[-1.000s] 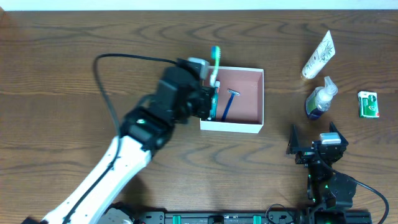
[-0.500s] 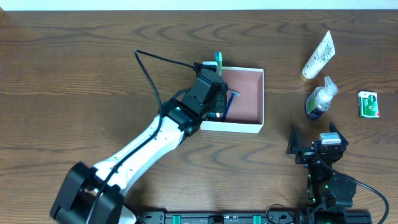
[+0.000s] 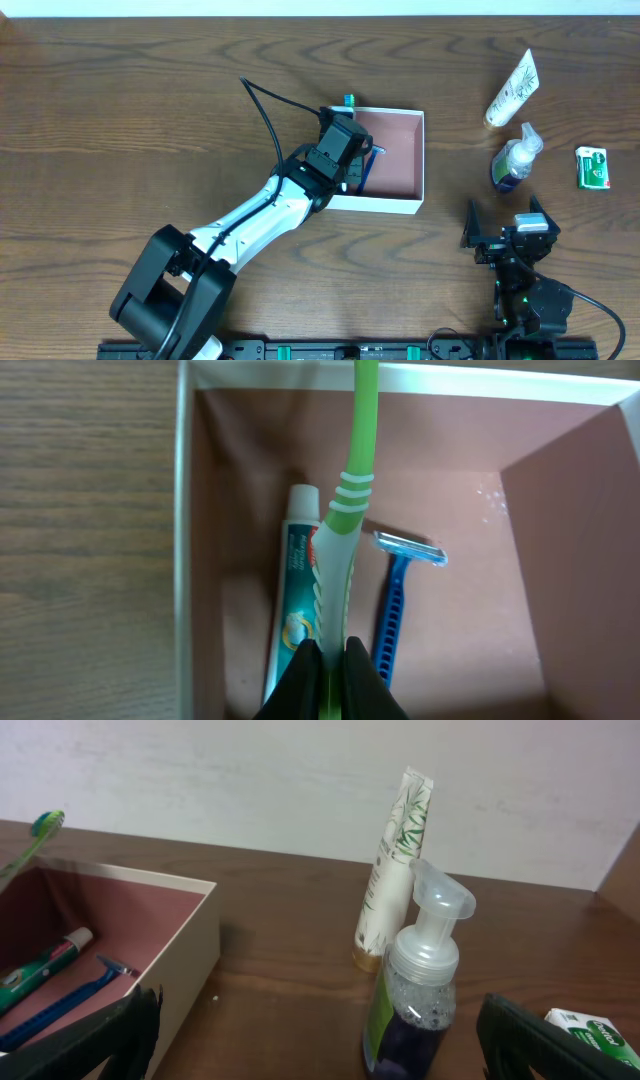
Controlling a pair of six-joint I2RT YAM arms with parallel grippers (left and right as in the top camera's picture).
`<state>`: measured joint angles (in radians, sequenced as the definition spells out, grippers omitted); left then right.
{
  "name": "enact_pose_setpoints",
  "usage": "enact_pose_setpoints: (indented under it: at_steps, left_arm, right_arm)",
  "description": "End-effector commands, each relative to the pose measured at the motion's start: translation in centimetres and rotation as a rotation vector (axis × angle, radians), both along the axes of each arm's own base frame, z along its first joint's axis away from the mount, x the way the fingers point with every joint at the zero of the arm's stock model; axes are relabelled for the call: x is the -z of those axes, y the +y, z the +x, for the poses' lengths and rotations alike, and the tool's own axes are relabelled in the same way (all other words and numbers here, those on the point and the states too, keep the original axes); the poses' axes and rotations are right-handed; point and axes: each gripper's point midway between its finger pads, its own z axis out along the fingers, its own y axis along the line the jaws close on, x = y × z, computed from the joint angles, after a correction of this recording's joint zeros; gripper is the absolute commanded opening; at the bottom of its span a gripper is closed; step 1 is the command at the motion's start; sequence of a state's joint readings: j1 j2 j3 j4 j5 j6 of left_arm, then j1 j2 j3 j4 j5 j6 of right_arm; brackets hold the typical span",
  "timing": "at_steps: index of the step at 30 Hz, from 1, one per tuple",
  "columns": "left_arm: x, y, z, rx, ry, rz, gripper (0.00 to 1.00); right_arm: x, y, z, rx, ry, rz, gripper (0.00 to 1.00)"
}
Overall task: Pack container
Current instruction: 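Lower the toothbrush into the box beside the razor and release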
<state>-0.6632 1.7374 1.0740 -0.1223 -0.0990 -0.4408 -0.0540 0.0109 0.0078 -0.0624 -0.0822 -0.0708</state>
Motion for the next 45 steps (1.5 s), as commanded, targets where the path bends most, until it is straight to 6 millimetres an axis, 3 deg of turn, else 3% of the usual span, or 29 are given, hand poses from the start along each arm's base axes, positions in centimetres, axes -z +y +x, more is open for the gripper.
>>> enact_pose_setpoints:
  at_steps: [1, 9, 14, 21, 24, 38, 42, 45]
  left_arm:
    - [-0.2, 0.6, 0.6, -0.018, -0.031, 0.037, 0.06]
    - [1.1, 1.4, -0.7, -0.011, 0.038, 0.083, 0.06]
    - [1.3, 0.7, -1.3, 0.022, 0.068, 0.053, 0.06]
    - [1.3, 0.7, -1.3, 0.022, 0.069, 0.054, 0.08]
    - [1.3, 0.7, -1.3, 0.022, 0.069, 0.054, 0.16]
    - [1.1, 0.5, -1.0, 0.022, 0.056, 0.045, 0.16]
    - [0.5, 0.0, -0.8, 0.033, 0.043, 0.021, 0.16]
    - [-0.3, -2.1, -1.0, 0.118, 0.045, -0.058, 0.16]
  right_arm:
    - [0.1, 0.1, 0.0, -0.005, 0.000, -0.013, 0.99]
    - [0.1, 0.1, 0.0, -0.005, 0.000, -0.013, 0.99]
    - [0.1, 0.1, 0.0, -0.005, 0.000, -0.013, 0.99]
    - [0.1, 0.1, 0.0, -0.005, 0.000, -0.013, 0.99]
    - [0.1, 0.1, 0.0, -0.005, 0.000, -0.013, 0.99]
    - [0.1, 0.1, 0.0, -0.005, 0.000, -0.013, 0.99]
    - [0.1, 0.1, 0.0, -0.005, 0.000, -0.013, 0.99]
    - [0.1, 0.1, 0.0, -0.005, 0.000, -0.013, 0.99]
